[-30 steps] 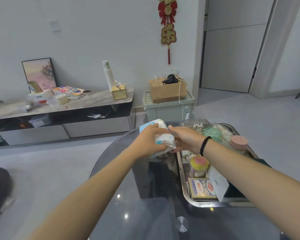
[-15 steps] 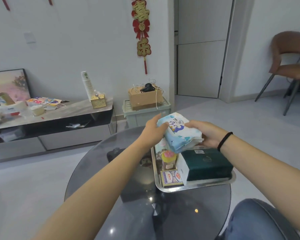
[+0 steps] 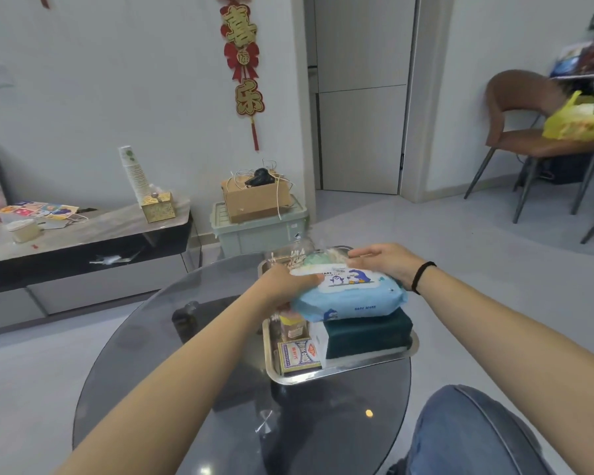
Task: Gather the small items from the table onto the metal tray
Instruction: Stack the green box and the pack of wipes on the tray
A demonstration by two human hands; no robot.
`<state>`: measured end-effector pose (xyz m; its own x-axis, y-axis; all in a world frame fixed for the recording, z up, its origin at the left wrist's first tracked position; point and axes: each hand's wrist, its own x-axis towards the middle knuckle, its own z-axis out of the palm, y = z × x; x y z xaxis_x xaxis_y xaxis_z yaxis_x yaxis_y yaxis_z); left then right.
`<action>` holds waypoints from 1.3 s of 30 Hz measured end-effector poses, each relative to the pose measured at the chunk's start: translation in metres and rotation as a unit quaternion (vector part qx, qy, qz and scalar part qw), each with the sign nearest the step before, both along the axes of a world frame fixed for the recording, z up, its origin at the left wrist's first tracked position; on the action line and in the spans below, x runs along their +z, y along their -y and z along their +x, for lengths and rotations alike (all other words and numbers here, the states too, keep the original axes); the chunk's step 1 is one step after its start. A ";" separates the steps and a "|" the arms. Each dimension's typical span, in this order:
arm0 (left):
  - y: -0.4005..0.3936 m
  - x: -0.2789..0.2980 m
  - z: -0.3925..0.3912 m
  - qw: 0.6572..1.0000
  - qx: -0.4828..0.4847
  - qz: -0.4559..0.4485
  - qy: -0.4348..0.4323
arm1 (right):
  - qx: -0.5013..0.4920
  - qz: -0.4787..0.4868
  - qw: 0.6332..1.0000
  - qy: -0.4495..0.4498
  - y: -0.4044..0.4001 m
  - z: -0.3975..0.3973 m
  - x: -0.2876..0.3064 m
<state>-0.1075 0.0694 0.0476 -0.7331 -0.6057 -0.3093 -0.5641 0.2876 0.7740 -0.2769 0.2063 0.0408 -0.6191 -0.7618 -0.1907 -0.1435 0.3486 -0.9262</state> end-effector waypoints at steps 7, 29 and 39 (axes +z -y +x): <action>-0.014 -0.003 0.010 1.000 0.012 0.014 0.011 | -0.015 0.037 0.971 -0.236 0.005 0.009 -0.025; -0.027 -0.034 0.029 0.990 0.093 0.106 -0.022 | -0.089 0.085 0.989 0.077 -0.034 0.031 -0.037; 0.017 -0.040 0.033 0.980 0.164 0.102 -0.053 | -0.066 0.030 0.995 0.066 0.020 0.040 -0.044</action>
<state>-0.0749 0.0523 0.0074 -0.5435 -0.7479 -0.3811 -0.5137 -0.0628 0.8557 -0.2368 0.1862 -0.0036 -0.6789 -0.6606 -0.3204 0.0289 0.4120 -0.9107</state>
